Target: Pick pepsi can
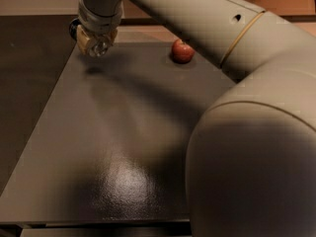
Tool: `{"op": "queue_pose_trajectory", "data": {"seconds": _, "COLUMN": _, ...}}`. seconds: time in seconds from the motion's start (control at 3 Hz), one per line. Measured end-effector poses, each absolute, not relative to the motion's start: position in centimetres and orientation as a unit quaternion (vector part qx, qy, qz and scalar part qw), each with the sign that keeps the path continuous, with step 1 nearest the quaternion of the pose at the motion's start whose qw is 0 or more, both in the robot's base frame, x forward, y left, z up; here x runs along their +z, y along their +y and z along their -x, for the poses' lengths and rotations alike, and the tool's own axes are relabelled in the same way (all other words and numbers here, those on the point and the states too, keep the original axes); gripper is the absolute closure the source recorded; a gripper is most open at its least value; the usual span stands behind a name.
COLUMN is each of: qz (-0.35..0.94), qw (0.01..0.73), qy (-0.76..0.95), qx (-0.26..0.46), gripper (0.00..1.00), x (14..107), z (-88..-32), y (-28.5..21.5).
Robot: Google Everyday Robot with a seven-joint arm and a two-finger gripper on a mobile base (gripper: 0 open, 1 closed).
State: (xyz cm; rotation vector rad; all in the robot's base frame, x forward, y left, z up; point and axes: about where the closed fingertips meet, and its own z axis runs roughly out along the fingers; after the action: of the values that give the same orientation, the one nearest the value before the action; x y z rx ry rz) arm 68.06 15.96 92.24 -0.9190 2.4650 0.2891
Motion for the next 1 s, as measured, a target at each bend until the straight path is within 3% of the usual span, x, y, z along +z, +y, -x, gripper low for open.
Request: {"op": "queue_pose_trajectory", "data": {"seconds": 1.0, "qz": 0.413, "qw": 0.241, "qy": 0.871, "qx": 0.111, "gripper": 1.0, "x": 95.0, "z": -63.3, "y": 16.0}}
